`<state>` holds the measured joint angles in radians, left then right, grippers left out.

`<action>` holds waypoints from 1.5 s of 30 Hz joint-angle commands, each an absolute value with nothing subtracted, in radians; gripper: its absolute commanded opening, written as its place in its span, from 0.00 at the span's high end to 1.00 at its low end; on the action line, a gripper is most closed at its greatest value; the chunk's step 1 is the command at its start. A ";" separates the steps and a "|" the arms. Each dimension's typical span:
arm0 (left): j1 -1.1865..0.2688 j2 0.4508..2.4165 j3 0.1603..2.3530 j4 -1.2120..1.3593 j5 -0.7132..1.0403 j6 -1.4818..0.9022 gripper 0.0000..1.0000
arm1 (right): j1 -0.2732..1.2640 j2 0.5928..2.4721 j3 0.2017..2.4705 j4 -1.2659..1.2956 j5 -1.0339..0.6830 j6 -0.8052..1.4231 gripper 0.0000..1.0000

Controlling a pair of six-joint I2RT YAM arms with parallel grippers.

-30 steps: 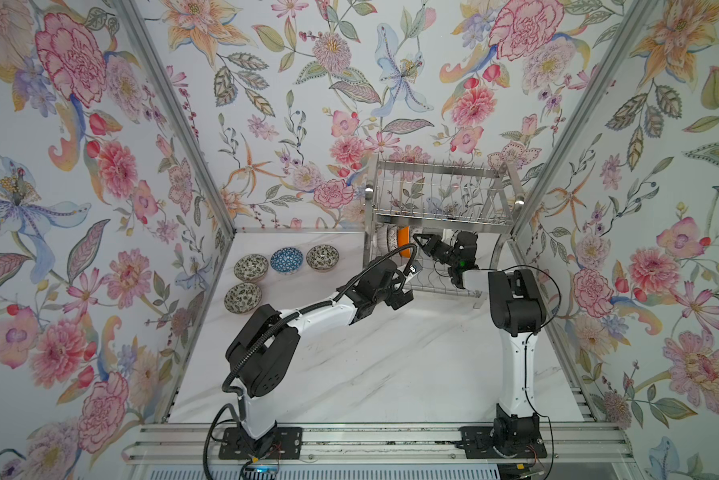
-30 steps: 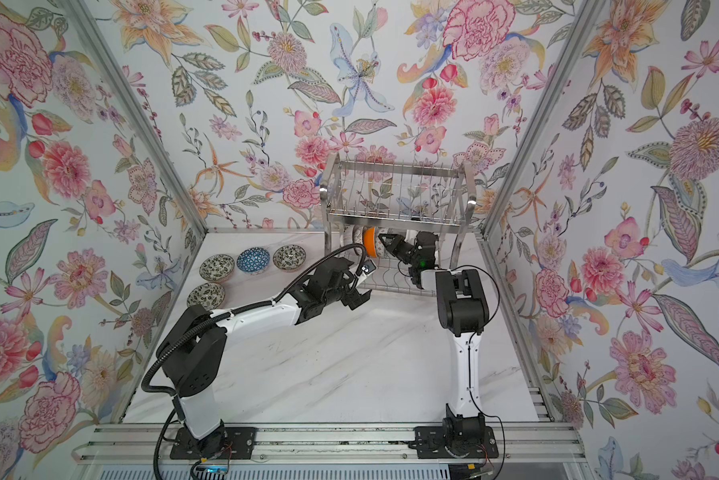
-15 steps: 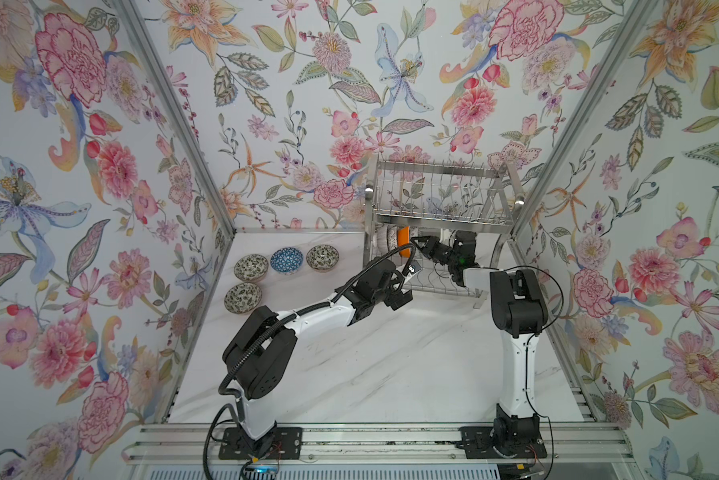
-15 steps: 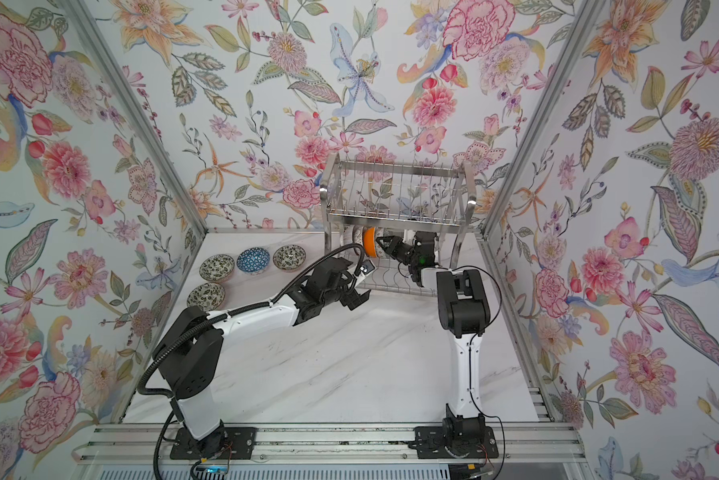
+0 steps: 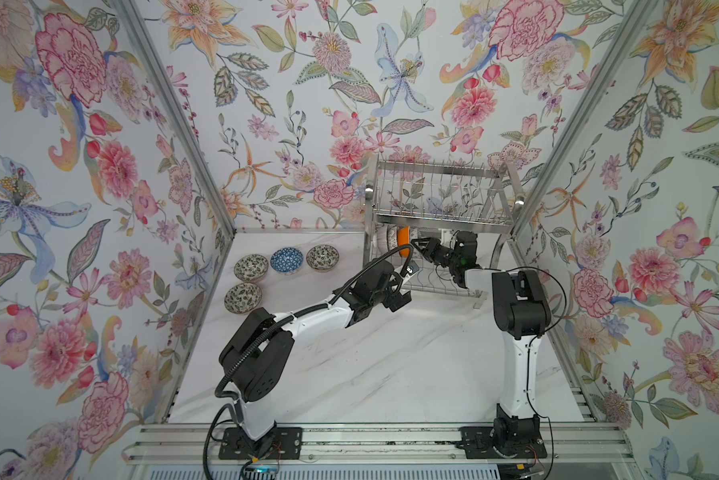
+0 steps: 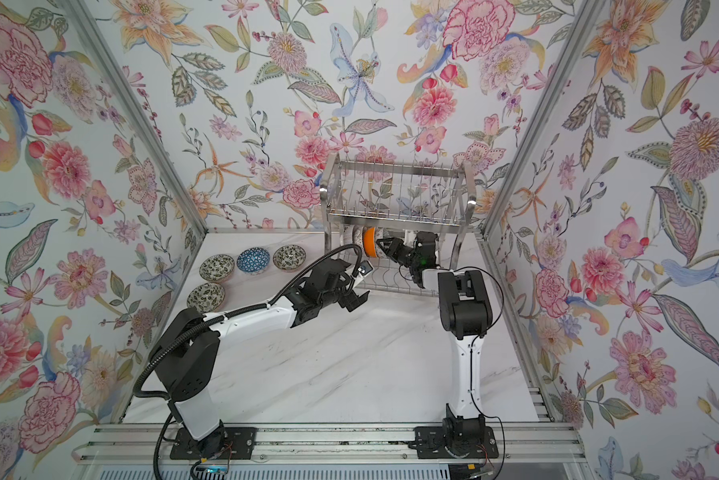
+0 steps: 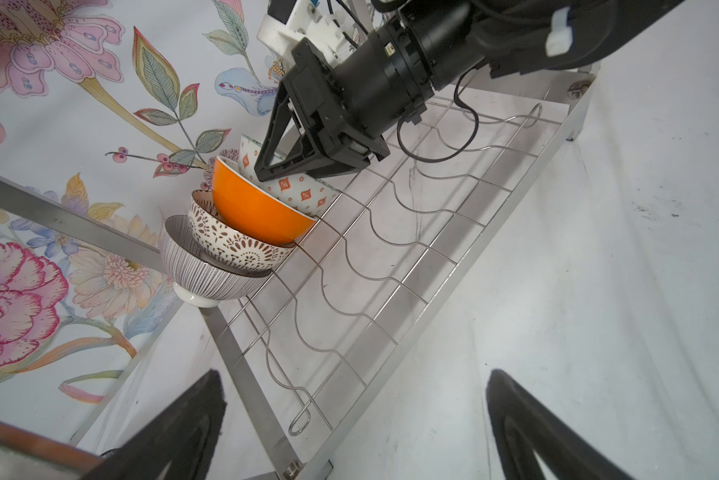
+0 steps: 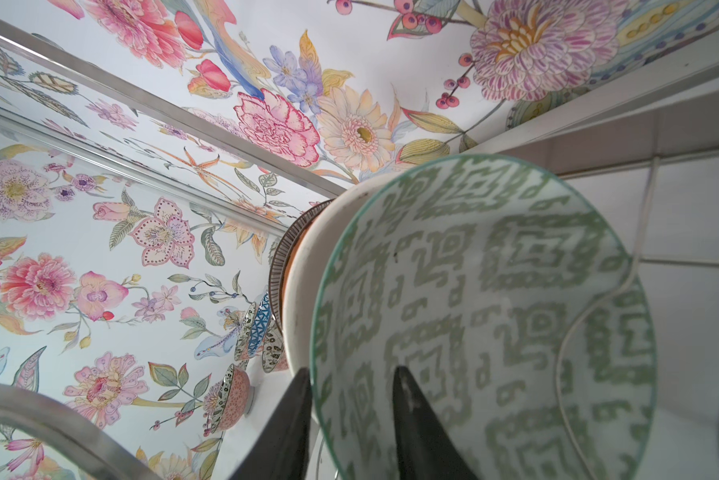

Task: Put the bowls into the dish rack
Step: 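Hold the green bowl upright in the rack with the right gripper, then open the right gripper and withdraw it while the left gripper moves toward the table bowls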

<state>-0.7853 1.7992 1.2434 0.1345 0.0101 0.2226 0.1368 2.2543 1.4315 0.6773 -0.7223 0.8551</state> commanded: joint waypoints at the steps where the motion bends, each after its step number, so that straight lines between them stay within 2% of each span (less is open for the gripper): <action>1: -0.783 1.753 1.226 0.155 -0.015 0.209 0.01 | 0.137 2.186 1.410 0.712 -0.727 0.862 0.61; 17: -0.785 1.675 1.151 0.162 -0.049 0.144 0.01 | 0.132 2.050 1.225 0.807 -0.688 0.878 0.45; 24: -0.784 1.637 1.131 0.154 -0.058 0.087 0.01 | 0.136 1.978 1.123 0.838 -0.679 0.870 0.35; 29: -0.784 1.600 1.105 0.146 -0.073 0.032 0.01 | 0.147 1.920 1.051 0.854 -0.688 0.861 0.22; 34: -0.781 1.571 1.074 0.117 -0.100 -0.035 0.01 | 0.160 1.827 0.964 0.821 -0.688 0.816 0.01; 41: -0.737 1.471 1.046 0.029 -0.130 -0.147 0.01 | 0.225 1.652 0.851 0.655 -0.627 0.649 0.01; 45: -0.654 1.421 1.031 -0.028 -0.140 -0.255 0.01 | 0.293 1.556 0.814 0.530 -0.550 0.519 0.01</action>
<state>-0.7097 1.4673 1.0550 0.0372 -0.1070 -0.1474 0.2600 1.6077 0.8360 0.6437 -0.6147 0.6514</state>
